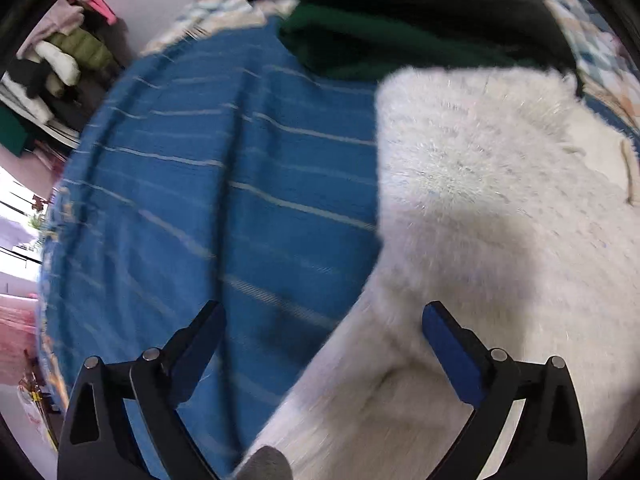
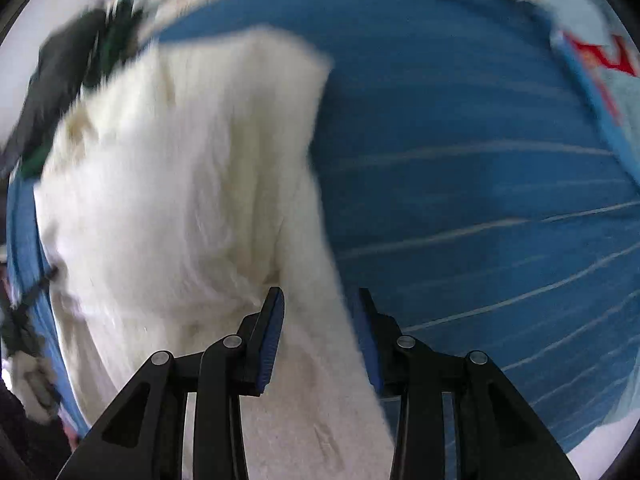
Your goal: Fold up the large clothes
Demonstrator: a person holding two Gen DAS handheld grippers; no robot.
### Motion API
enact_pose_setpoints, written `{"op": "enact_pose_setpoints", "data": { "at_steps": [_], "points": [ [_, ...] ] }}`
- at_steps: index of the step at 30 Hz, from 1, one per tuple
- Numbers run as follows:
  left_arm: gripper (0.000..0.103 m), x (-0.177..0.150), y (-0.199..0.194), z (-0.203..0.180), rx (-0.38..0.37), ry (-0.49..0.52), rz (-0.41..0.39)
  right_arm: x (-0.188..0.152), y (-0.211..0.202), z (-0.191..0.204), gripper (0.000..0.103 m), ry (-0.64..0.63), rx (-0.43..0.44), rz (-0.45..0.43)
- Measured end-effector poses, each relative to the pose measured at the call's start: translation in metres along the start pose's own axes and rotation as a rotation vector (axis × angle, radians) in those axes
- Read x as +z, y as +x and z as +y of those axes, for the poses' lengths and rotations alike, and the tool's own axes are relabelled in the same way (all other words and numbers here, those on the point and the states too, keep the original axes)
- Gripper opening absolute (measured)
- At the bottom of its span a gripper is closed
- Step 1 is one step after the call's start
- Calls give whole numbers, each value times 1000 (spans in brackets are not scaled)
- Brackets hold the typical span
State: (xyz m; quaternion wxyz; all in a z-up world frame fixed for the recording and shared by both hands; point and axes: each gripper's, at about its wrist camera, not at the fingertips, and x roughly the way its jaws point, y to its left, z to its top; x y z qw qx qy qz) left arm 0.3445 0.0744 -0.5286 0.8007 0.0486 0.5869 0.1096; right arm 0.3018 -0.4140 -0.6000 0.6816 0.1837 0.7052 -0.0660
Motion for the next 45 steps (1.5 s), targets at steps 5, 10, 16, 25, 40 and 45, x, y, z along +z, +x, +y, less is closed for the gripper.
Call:
{"op": "enact_pose_setpoints", "data": {
  "at_steps": [5,10,16,25,40,45],
  "points": [
    [101,-43,-19,20,102,-7,-4,14,18,-15,19,28,-78,-82],
    [102,-80,40,18,83,-12,176,19,42,-45,21,164,-49,-30],
    [103,-67,51,15,60,15,111,18,-5,-22,30,137,-78,-47],
    [103,-37,18,24,60,66,18,-9,-24,-2,31,148,-114,-23],
    [103,-13,69,43,38,-31,67,32,-15,20,31,201,-167,-89],
    [103,-17,67,38,37,-15,44,63,20,19,26,125,-215,-71]
  ]
}}
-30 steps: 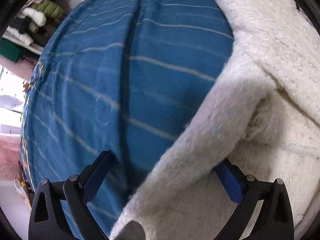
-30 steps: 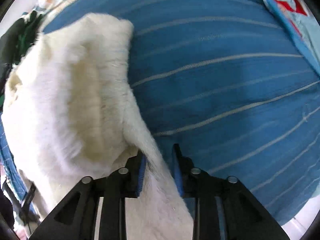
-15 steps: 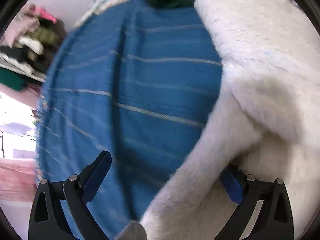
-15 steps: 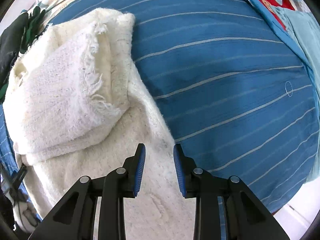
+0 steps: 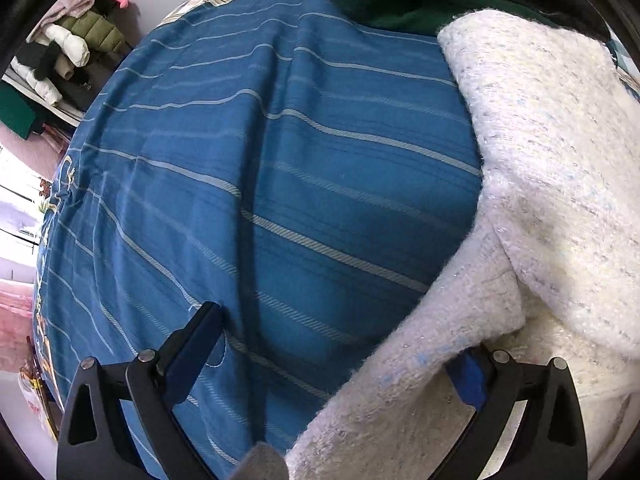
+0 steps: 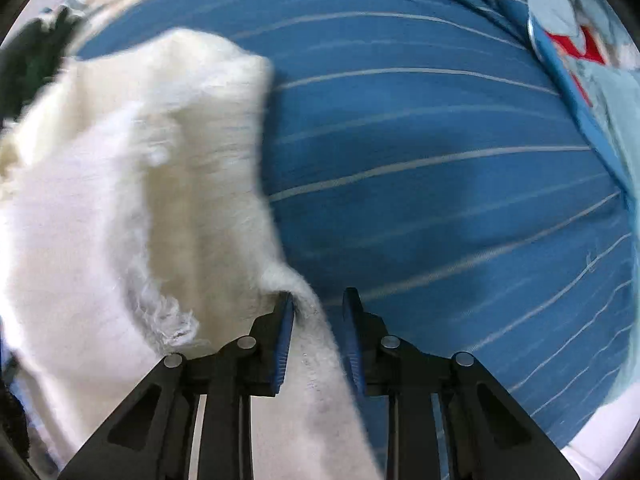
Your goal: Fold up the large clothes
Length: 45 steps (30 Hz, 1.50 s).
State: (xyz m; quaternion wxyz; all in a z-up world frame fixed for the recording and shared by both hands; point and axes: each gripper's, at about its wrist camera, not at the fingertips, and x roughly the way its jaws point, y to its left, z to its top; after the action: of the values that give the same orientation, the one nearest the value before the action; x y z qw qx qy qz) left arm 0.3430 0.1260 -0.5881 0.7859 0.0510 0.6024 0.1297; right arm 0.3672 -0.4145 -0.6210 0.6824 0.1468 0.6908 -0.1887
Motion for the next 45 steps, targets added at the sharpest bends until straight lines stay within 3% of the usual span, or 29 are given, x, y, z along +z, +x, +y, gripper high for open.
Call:
{"op": "enact_pose_setpoints", "data": {
  "at_steps": [3,6,11,14,18,21,26,27,30,32,35,39,45],
  "points": [
    [103,-7,-11,-15,8,13,-7,2,10,-1,26,42,5,8],
    [103,-16,-30,-21,31,29,1,-10,-7,12,27,14,-88,45],
    [103,-48,-76,-16,8,68,-11,-64,-66,18,30,-55,14,50],
    [103,-76,-96,-22,-14,84,24,-104,-74,19,30,-77,81,99],
    [103,-111,-105,-48,-1,118,70,-146,-36,18,18,-94,99,225],
    [103,-126,-105,-68,54,138,76,-165,6,3,17,-95,47,314],
    [103,-139,-134,-92,203,87,49,-140,-7,-16,21,-113,196,359],
    [103,-144,-141,-99,250,82,48,-132,-17,-22,30,-137,202,340],
    [103,-163,-157,-131,376,95,63,-113,-34,-46,53,-209,144,302],
    [103,-181,-165,-164,472,128,78,-103,-39,-66,55,-246,119,271],
    [103,-209,-174,-214,534,170,94,-92,-38,-94,55,-316,59,233],
    [103,-250,-198,-291,507,281,102,-79,-27,-145,56,-342,2,237],
    [103,-305,-239,-395,386,431,65,-71,-24,-218,56,-270,-40,292]
  ]
}}
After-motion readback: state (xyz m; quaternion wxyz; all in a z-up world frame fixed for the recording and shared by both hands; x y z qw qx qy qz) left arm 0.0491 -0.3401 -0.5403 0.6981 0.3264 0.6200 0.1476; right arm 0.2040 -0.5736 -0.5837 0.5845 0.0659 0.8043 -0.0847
